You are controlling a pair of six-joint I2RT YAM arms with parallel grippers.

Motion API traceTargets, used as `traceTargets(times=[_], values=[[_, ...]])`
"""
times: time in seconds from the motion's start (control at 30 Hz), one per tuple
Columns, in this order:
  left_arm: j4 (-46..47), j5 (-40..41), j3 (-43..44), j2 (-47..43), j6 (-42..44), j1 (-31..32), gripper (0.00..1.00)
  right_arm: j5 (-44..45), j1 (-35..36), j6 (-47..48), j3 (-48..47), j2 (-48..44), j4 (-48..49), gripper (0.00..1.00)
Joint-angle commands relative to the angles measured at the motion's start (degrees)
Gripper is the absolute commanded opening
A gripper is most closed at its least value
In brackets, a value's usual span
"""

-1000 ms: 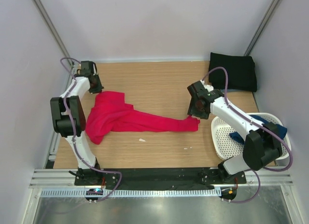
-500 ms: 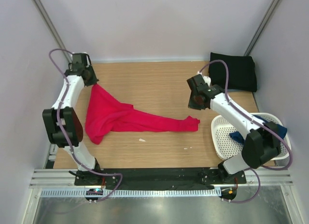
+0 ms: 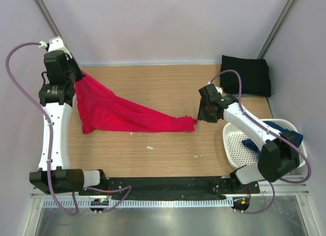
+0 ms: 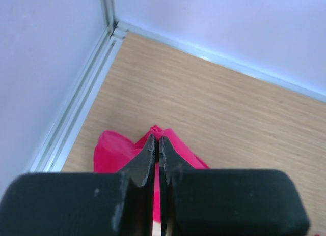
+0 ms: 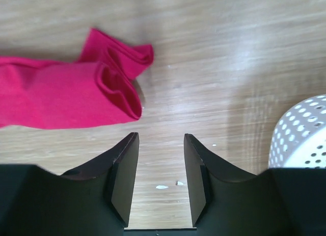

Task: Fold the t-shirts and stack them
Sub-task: Flatten the tshirt out

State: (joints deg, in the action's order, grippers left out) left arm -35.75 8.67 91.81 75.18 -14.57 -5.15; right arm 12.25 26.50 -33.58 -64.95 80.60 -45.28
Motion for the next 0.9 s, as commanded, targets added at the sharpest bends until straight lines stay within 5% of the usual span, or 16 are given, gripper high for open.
traceTargets(times=[0.0,0.17,0.47,0.53,0.57,0.6,0.73,0.87], values=[[-3.62,3.81,-4.87,-3.79,1.12,-0.48,0.0,-4.86,-0.05,-1.13,1.14,2.1,5.53,0.47],[-5.82,3.99,-13.65,-8.02,-0.72,-0.48,0.0,-13.37,0.57,1.49,1.23,7.46,12.66,0.47],[-4.86,2.93,-19.83,-11.37,-1.26,-0.48,0.0,-12.52,1.54,1.86,-2.28,17.65,16.01,0.47],[-5.47,3.11,-18.87,-11.11,-0.64,-0.39,0.0,-10.17,1.54,2.73,-3.77,19.24,14.61,0.38],[-5.65,3.46,-18.34,-10.93,-0.46,-0.48,0.0,-8.49,1.54,3.08,-5.61,19.68,12.69,0.13],[-5.74,3.64,-17.81,-10.75,-0.29,-0.48,0.0,-7.6,1.54,3.52,-6.5,19.51,11.71,0.04],[-6.96,4.52,-11.94,-9.53,0.68,-0.39,0.0,-6.27,1.54,5.36,-13.08,15.4,6.97,0.01],[-9.95,6.53,4.73,-7.33,2.96,-0.39,0.0,-4.61,1.54,7.13,-22.4,9.59,4.23,0.01]])
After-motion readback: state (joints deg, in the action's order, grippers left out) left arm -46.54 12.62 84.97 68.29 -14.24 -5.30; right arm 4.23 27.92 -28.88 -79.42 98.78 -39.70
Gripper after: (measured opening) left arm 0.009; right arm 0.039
